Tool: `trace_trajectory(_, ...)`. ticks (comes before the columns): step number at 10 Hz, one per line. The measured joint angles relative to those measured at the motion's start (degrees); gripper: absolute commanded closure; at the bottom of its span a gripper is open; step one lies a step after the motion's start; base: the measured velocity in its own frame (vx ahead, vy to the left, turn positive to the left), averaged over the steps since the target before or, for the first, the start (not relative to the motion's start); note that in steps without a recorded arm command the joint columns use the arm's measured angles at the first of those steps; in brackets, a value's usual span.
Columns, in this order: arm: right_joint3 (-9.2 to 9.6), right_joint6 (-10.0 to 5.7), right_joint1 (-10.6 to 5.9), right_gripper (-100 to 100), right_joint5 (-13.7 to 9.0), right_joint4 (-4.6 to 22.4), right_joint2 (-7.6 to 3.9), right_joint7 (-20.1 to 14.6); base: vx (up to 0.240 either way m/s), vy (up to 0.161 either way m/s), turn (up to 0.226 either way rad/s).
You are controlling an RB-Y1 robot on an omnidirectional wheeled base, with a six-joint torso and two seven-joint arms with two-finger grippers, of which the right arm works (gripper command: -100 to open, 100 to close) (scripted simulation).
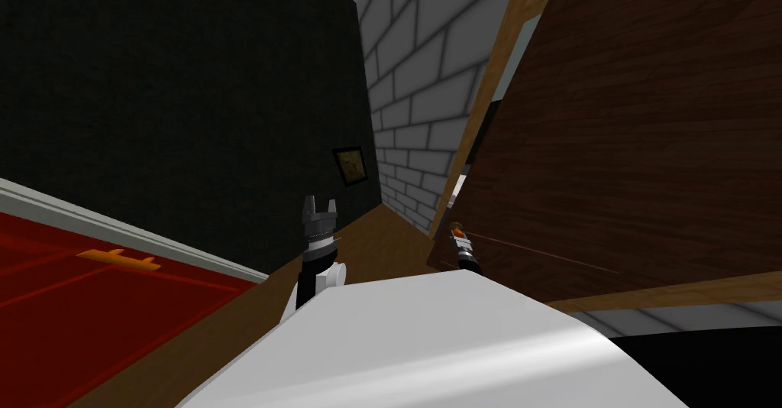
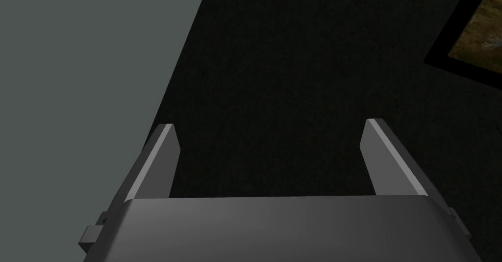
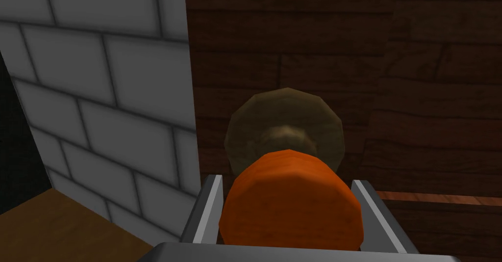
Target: Pull the door open
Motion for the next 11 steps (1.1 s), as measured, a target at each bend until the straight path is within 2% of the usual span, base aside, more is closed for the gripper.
trace_trajectory(1,0.86,-0.27,0.03,100,0.51,0.20,-0.21,-0.63,-0.227,0.000,0.085)
trace_trajectory(2,1.65,0.15,0.98,100,1.00,-1.24,-0.45,-1.10,-0.216,-0.013,0.063)
trace_trajectory(5,3.89,-0.40,1.17,100,2.35,-1.21,-1.23,-2.96,-0.194,-0.003,0.048)
trace_trajectory(7,4.65,-0.44,1.59,100,2.77,-1.27,-1.46,-3.59,-0.183,-0.032,0.068)
trace_trajectory(11,7.25,-1.59,2.68,100,4.49,-2.33,-2.73,-5.84,-0.193,-0.017,0.052)
